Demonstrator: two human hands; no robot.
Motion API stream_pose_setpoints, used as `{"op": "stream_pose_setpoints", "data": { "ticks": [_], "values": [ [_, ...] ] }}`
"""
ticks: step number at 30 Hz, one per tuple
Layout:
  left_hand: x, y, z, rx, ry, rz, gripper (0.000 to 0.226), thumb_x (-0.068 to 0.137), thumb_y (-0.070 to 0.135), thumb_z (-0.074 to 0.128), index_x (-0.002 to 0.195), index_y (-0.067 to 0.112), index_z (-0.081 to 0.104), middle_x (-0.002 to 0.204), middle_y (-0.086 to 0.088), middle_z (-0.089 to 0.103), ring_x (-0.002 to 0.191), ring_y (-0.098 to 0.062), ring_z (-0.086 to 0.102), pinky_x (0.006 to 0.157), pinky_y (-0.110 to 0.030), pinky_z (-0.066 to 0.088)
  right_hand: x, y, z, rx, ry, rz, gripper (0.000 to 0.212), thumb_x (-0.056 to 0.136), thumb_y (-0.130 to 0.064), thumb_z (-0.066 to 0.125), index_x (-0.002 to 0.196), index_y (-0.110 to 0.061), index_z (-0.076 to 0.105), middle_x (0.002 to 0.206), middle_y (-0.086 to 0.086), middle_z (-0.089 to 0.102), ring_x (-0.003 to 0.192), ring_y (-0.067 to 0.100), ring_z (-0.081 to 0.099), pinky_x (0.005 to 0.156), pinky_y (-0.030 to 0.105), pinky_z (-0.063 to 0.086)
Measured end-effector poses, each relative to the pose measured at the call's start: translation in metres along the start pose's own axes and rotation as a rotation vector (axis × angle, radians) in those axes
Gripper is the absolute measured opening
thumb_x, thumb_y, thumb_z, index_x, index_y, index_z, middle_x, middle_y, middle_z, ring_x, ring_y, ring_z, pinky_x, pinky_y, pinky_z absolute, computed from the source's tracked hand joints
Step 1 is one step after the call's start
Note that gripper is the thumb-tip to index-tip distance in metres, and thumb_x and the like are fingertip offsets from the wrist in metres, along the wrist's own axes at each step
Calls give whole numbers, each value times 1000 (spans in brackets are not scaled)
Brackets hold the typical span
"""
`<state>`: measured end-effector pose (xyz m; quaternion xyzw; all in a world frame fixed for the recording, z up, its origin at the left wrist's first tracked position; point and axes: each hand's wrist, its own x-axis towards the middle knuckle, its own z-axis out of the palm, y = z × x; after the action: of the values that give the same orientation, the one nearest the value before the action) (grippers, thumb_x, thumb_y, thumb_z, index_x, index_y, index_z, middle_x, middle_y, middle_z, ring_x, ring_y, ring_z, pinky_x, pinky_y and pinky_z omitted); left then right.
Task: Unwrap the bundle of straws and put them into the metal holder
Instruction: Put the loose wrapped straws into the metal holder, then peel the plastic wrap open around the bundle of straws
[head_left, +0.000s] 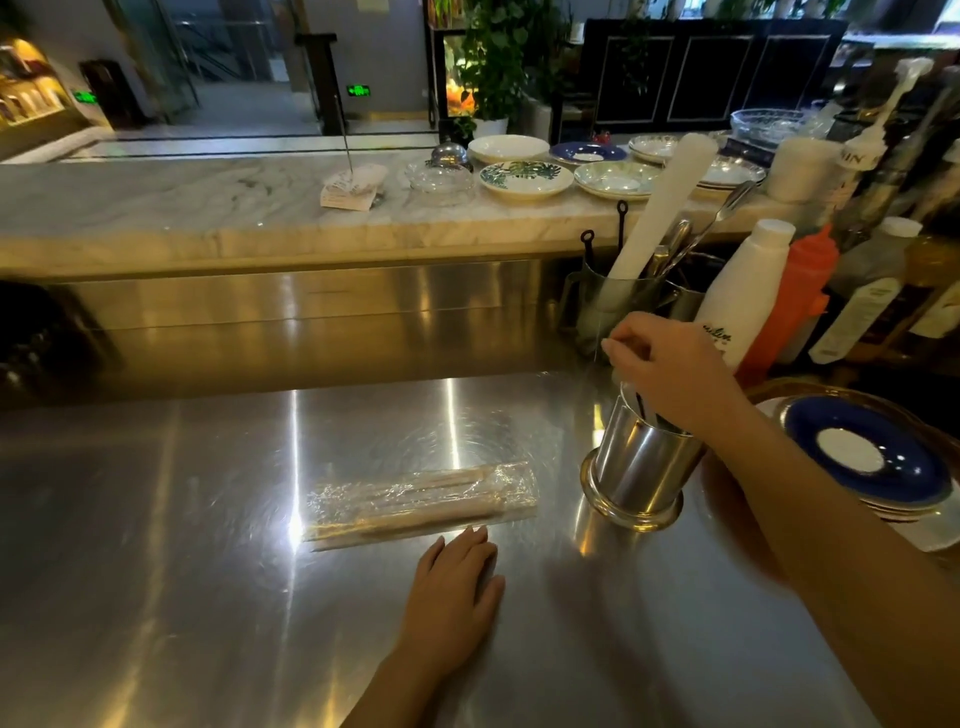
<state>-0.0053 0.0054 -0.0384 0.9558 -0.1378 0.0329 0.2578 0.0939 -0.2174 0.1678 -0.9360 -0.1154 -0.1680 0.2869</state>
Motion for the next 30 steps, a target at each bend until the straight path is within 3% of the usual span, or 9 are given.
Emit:
{"op": "stream_pose_setpoints", "data": {
  "ticks": [5, 7, 12, 15, 17, 19, 23, 26, 30],
  "values": [
    [13, 4, -19, -151, 9, -76, 28, 93, 35, 44, 116, 25, 57, 113, 4, 64, 103, -11, 56, 87, -17, 35, -6, -18, 31, 40, -101, -68, 17, 90, -22, 51, 90, -7, 60, 71, 10, 61, 63, 22, 57, 63, 33, 48],
    [17, 4, -28, -187, 38, -103, 26, 92, 35, 46, 114, 26, 57, 111, 6, 65, 100, -10, 58, 80, -16, 37, -10, -21, 51, 11, -172, -99, 17, 90, -22, 51, 92, -7, 59, 70, 5, 56, 63, 20, 55, 63, 30, 45],
    [32, -4, -52, -113, 171, -65, 23, 90, 26, 51, 110, 21, 61, 110, -1, 66, 98, -17, 58, 85, -29, 43, -19, -23, 100, -33, -282, -160, 14, 88, -23, 52, 88, -11, 60, 74, 6, 61, 64, 16, 50, 63, 27, 39],
    [40, -17, -58, 23, 192, -69, 29, 86, 23, 56, 115, 18, 58, 119, -5, 61, 106, -21, 53, 93, -33, 38, -24, -17, 128, -27, -404, -158, 17, 86, -26, 56, 98, -16, 58, 91, 2, 62, 80, 16, 55, 70, 27, 42],
    [42, -28, -61, 99, 174, -129, 38, 87, 26, 55, 125, 20, 50, 135, -5, 49, 122, -23, 43, 104, -35, 30, -27, -9, 146, -54, -480, -177, 30, 84, -31, 58, 110, -19, 55, 111, 2, 60, 100, 18, 54, 85, 30, 44],
    [43, -40, -61, 161, 132, -188, 48, 91, 29, 48, 136, 21, 35, 149, -5, 32, 136, -22, 26, 111, -36, 18, -27, -3, 162, -114, -541, -199, 41, 83, -35, 56, 121, -21, 49, 127, 2, 53, 113, 20, 48, 98, 34, 35],
    [40, -59, -60, 214, 14, -278, 54, 96, 40, 34, 144, 26, 16, 156, -3, 15, 143, -19, 4, 115, -39, 3, -22, 4, 187, -214, -645, -203, 53, 85, -43, 48, 133, -23, 35, 140, 2, 44, 123, 20, 41, 105, 39, 26],
    [39, -67, -58, 265, -43, -253, 51, 96, 40, 32, 143, 24, 20, 154, -3, 20, 142, -19, 8, 115, -40, 3, -20, 7, 197, -176, -730, -165, 55, 82, -42, 51, 132, -25, 36, 134, 2, 51, 119, 21, 46, 102, 41, 27],
    [43, -67, -59, 312, 6, -177, 48, 88, 32, 51, 132, 20, 38, 132, -4, 47, 127, -21, 36, 109, -36, 14, -16, 8, 204, -281, -762, -234, 49, 75, -40, 58, 120, -28, 43, 112, 0, 58, 105, 20, 51, 94, 39, 28]
  ]
}}
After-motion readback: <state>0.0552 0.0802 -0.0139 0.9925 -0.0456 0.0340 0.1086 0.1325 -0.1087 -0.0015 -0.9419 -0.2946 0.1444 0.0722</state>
